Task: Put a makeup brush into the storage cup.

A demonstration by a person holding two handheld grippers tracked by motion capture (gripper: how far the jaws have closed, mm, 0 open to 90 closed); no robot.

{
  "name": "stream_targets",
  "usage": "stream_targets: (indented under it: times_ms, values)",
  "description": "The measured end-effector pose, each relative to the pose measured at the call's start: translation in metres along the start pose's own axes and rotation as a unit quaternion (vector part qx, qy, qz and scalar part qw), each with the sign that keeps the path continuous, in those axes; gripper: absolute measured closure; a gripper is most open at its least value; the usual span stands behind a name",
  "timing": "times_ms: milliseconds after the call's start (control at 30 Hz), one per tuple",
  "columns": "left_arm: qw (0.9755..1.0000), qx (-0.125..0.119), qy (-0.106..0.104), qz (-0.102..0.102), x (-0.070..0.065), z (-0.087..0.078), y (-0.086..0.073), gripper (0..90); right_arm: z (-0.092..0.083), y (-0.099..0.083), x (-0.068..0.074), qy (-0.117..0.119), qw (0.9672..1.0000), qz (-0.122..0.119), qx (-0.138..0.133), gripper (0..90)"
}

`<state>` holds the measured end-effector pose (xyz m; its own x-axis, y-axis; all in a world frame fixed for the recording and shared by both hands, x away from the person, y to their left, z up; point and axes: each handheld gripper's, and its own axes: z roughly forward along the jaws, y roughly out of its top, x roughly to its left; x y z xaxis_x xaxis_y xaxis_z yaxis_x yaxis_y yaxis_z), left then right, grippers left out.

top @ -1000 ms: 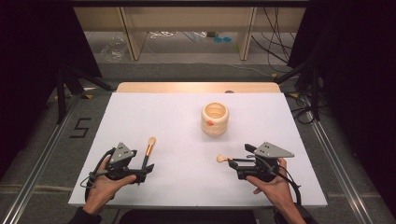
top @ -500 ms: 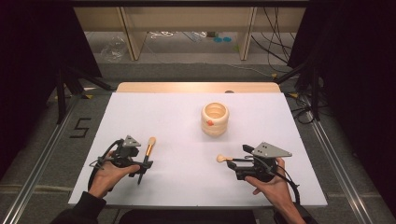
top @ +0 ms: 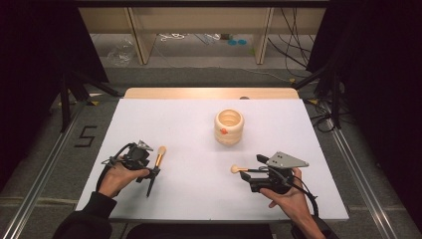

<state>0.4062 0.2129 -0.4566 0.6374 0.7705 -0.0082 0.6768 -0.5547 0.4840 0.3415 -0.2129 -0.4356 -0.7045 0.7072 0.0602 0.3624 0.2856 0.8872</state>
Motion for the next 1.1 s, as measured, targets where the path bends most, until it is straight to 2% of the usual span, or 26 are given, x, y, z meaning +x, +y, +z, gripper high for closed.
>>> stream_targets:
  times_ms: [33,100,133,167,267,333,367,433,500,567,600,667,700,767,867,900,1000,1033,1067,1100]
  values:
    - [0.9998,-0.017,0.002,-0.006,-0.001,0.002,-0.001,45.2,0.000,0.000,0.000,-0.001,1.0000,0.000,0.003,18.8]
    - [1.0000,-0.001,-0.006,-0.001,0.001,0.000,0.001,49.1,0.000,0.000,0.000,0.001,1.0000,-0.001,0.002,19.0]
    - [1.0000,0.000,-0.008,-0.004,0.000,0.000,0.002,50.2,0.001,0.000,0.000,-0.002,1.0000,-0.002,0.002,19.0]
    - [0.9999,0.006,-0.010,0.003,0.001,0.000,0.002,50.2,0.001,0.000,0.000,-0.002,1.0000,-0.002,0.002,19.0]
    - [0.9999,0.009,-0.013,0.000,0.001,0.003,0.004,53.3,0.001,0.000,0.001,-0.005,1.0000,-0.004,0.001,19.0]
    - [0.9998,0.016,-0.013,0.006,0.001,0.005,0.004,56.1,0.001,0.000,0.001,-0.002,1.0000,-0.007,-0.001,19.4]
    - [0.9999,0.011,-0.013,-0.003,0.000,0.007,0.004,57.3,0.001,0.000,0.000,-0.002,1.0000,-0.008,0.000,19.4]
    - [0.9996,0.024,-0.015,0.007,0.002,0.009,0.005,59.5,0.002,0.000,0.000,-0.002,1.0000,-0.006,0.000,19.3]
    - [0.9996,0.024,-0.017,0.005,0.002,0.012,0.005,62.4,0.002,0.000,0.000,-0.004,0.9999,-0.012,-0.003,19.4]
    - [0.9992,0.031,-0.023,0.011,0.002,0.012,0.006,65.4,0.002,0.000,0.000,-0.004,0.9999,-0.012,-0.001,19.4]
    - [0.9992,0.030,-0.025,0.010,0.002,0.012,0.005,66.3,0.002,0.000,0.001,0.000,1.0000,-0.006,0.005,19.4]
    - [0.9990,0.033,-0.027,0.013,0.004,0.012,0.006,68.8,0.002,0.000,0.000,-0.003,0.9999,-0.011,-0.002,19.5]
    - [0.9992,0.029,-0.025,0.008,0.004,0.012,0.005,70.2,0.002,0.000,0.000,-0.003,0.9999,-0.012,-0.002,19.5]
    - [0.9987,0.037,-0.030,0.015,0.005,0.012,0.005,71.6,0.002,0.000,0.000,-0.003,0.9999,-0.012,0.001,19.5]
    - [0.9989,0.036,-0.028,0.010,0.004,0.015,0.005,72.7,0.003,0.000,0.000,-0.001,0.9999,-0.011,-0.005,19.5]
    - [0.9981,0.049,-0.029,0.023,0.006,0.014,0.005,73.3,0.002,0.000,0.000,-0.003,0.9999,-0.011,0.001,19.6]
    - [0.9983,0.050,-0.028,0.015,0.007,0.014,0.006,73.7,0.002,0.000,0.000,-0.004,0.9999,-0.011,0.002,19.6]
    - [0.9974,0.063,-0.028,0.021,0.008,0.013,0.006,74.0,0.002,0.000,0.000,-0.003,0.9999,-0.012,0.000,19.6]
    - [0.9982,0.054,-0.026,0.007,0.005,0.015,0.006,74.0,0.002,0.000,0.000,-0.003,0.9999,-0.012,0.000,19.6]
    - [0.9974,0.064,-0.027,0.019,0.007,0.014,0.008,74.1,0.002,0.000,0.000,-0.003,0.9999,-0.012,0.001,19.6]
